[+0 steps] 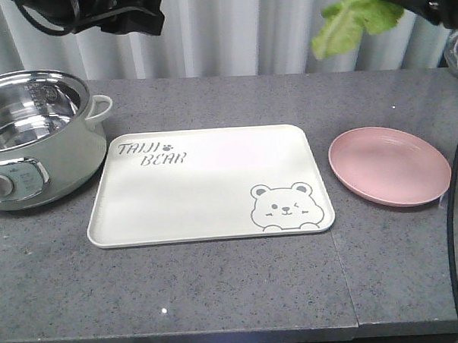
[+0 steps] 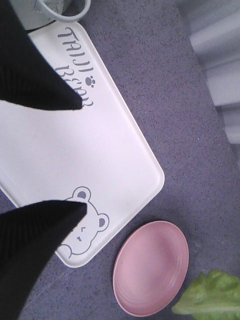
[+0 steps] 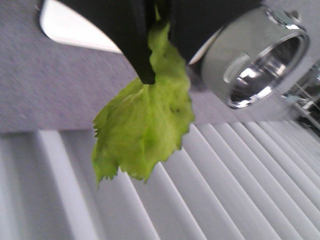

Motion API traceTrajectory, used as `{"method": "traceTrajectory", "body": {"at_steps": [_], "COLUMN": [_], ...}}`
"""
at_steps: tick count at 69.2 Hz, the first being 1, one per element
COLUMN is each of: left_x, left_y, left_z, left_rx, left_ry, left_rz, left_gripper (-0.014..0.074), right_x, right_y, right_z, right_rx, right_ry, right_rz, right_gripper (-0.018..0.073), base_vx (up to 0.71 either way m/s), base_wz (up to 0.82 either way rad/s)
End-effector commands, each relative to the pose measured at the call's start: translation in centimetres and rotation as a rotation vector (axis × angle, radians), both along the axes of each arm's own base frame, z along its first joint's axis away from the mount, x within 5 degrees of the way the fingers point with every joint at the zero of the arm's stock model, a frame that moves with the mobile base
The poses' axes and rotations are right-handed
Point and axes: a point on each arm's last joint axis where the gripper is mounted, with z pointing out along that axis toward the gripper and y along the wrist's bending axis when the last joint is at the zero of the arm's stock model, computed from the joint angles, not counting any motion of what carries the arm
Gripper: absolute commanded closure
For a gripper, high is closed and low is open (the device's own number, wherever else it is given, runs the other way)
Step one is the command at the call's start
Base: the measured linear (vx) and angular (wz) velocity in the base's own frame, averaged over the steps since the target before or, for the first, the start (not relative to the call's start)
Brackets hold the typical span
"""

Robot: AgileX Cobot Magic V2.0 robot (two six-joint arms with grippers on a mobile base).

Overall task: Transfer vegetables to tray and serve
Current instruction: 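Lower the lettuce onto the pink plate with the right gripper and release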

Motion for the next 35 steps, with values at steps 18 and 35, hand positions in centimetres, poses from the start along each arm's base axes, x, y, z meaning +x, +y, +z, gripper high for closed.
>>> {"method": "traceTrajectory", "body": {"at_steps": [18, 35], "left_x": [-1.2, -0.9], "left_y": [0.3, 0.1], "left_z": [2.3, 1.8], "left_rx": [-0.067, -0.051], "left_ry": [-0.098, -0.070], "left_rz": [0.004, 0.001], "left_gripper": [0.0198, 0.0198], "right_x": [-1.8, 1.0], "right_y": [-4.3, -5.5], "right_z": [-4.6, -9.8], "right_rx": [-0.196, -0.197], "right_ry": [0.225, 0.316], "right_rz": [-0.130, -0.165], "right_gripper": [0.0564, 0.0564], "base_vx": [0.00, 0.00], "base_wz": [0.00, 0.00]}}
